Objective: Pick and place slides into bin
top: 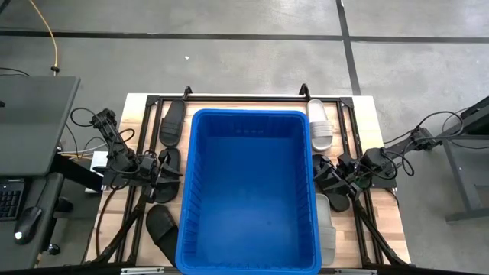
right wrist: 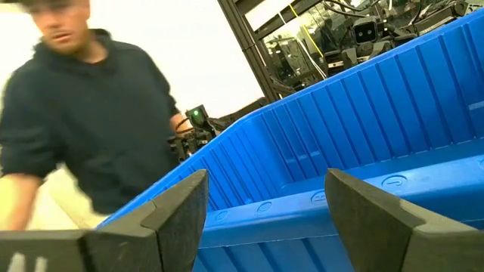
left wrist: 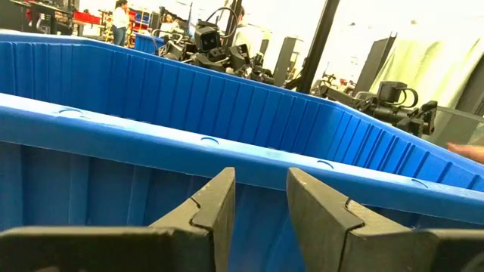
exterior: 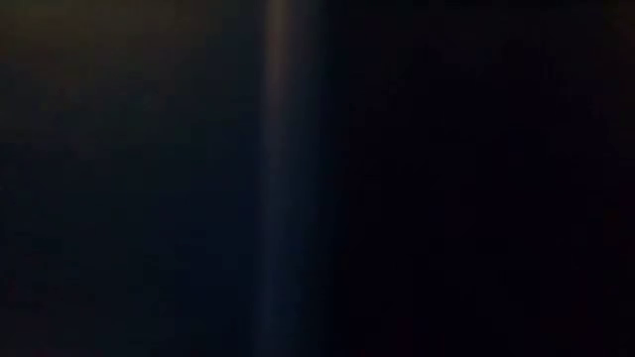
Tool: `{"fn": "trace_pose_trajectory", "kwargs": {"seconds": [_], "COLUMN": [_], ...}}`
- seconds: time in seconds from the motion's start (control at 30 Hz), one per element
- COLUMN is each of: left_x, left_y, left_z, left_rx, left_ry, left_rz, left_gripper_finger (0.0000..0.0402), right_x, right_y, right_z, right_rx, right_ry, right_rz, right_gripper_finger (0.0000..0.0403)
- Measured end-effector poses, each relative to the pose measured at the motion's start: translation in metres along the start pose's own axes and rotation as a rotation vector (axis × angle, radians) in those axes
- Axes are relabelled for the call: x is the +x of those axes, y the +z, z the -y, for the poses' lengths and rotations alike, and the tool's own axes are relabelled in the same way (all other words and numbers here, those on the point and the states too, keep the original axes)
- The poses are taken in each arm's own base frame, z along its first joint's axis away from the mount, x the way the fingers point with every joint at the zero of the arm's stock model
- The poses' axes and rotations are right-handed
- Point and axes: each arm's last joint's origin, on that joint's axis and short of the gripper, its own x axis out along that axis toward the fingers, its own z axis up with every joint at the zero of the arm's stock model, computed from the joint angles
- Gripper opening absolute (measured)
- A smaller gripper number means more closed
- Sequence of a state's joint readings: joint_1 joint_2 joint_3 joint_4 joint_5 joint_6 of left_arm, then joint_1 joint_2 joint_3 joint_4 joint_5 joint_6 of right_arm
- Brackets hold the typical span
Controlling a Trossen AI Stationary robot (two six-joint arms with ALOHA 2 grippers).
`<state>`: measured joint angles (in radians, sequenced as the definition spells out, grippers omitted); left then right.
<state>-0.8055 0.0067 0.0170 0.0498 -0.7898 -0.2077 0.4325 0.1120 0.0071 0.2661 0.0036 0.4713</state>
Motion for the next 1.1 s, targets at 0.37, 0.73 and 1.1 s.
{"fn": "trace_pose_trajectory", "kwargs": {"seconds": [0.37,0.73,1.1], "left_x": [0.000,-0.003,-0.009], "left_y": [0.000,0.027,0.045], "left_z": [0.000,0.001,-0.002], "left_rx": [0.018,-0.401,-0.857], "left_ry": [0.011,-0.005,-0.057], "left_rz": [0.004,0.221,0.377], "left_gripper_finger": [0.0113,0.0113,0.0113], "right_x": [0.000,-0.009,-0.014], "right_y": [0.004,0.027,0.037], "right_z": [0.002,0.009,0.006], "right_rx": [-0.028,0.544,0.725], "right_ry": [-0.094,-0.465,-0.415], "right_rz": [0.078,0.630,0.821], "right_gripper_finger": [0.0254,0.0254,0.0254]}}
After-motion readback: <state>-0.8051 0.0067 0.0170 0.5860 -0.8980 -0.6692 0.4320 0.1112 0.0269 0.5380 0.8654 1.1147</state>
